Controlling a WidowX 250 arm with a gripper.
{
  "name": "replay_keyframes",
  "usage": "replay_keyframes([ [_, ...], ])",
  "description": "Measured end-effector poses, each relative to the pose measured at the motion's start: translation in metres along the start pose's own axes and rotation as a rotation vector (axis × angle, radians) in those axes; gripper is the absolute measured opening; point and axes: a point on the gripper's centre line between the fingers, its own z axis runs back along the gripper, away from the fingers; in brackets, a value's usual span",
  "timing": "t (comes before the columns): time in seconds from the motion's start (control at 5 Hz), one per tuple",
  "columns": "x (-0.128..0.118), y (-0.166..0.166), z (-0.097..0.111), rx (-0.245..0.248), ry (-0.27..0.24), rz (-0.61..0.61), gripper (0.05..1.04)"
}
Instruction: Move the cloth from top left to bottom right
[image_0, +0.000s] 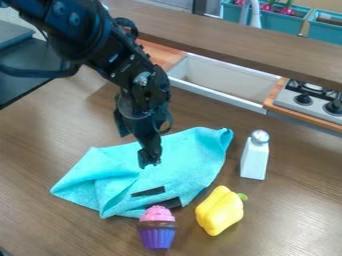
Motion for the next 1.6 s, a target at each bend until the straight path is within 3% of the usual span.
replay_keyframes([
  [0.2,-0.003,-0.004,-0.006,-0.014,0.022,-0.002,0.999],
  [0.6,0.001,0.0,-0.024,-0.089,0.081,0.031,0.999],
  [1.0,0.004,0.013,-0.025,-0.314,0.11,0.133,0.999],
  [1.2,0.0,0.012,-0.033,-0.34,0.131,0.136,0.999],
  [1.6,0.002,-0.008,-0.052,-0.328,0.163,0.064,0.999],
])
